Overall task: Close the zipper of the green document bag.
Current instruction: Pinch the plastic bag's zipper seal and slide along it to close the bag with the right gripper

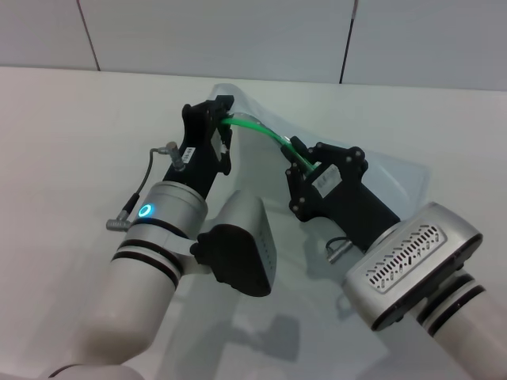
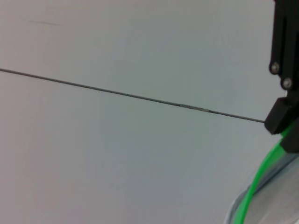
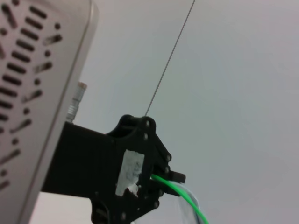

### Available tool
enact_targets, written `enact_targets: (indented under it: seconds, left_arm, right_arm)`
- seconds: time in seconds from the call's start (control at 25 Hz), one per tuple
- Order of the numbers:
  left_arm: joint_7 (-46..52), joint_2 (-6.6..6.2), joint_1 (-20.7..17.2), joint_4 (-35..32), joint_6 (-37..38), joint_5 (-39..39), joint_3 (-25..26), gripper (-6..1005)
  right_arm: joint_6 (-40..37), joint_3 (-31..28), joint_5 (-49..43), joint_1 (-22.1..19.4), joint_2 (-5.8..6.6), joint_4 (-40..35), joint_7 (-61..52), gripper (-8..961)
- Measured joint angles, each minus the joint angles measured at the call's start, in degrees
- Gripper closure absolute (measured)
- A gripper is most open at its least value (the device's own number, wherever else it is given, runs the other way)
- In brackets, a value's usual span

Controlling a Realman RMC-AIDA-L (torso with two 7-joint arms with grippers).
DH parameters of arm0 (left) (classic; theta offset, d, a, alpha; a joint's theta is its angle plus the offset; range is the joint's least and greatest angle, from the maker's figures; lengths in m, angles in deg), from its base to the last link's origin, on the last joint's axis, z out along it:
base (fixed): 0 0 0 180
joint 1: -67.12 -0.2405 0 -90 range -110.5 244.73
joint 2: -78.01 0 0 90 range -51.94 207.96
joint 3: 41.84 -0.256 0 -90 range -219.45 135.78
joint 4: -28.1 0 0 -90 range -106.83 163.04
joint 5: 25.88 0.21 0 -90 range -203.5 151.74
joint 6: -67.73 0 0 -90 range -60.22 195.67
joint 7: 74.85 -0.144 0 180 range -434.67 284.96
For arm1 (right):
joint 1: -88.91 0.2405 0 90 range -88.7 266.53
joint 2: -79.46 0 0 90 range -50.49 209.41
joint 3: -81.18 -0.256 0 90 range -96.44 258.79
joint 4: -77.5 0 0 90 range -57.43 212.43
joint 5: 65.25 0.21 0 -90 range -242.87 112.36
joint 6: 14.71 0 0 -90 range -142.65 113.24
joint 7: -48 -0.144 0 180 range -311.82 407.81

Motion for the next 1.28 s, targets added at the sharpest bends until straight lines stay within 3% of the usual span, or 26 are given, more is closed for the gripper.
enact_targets:
  seconds: [1.28]
  left_arm:
    - [3.72, -0.26, -0.65, 0.0, -6.57, -0.08, 0.3, 945]
  right_arm:
    - [0.24, -0.08, 0.01, 0.34, 0.0, 7.68, -7.38, 872]
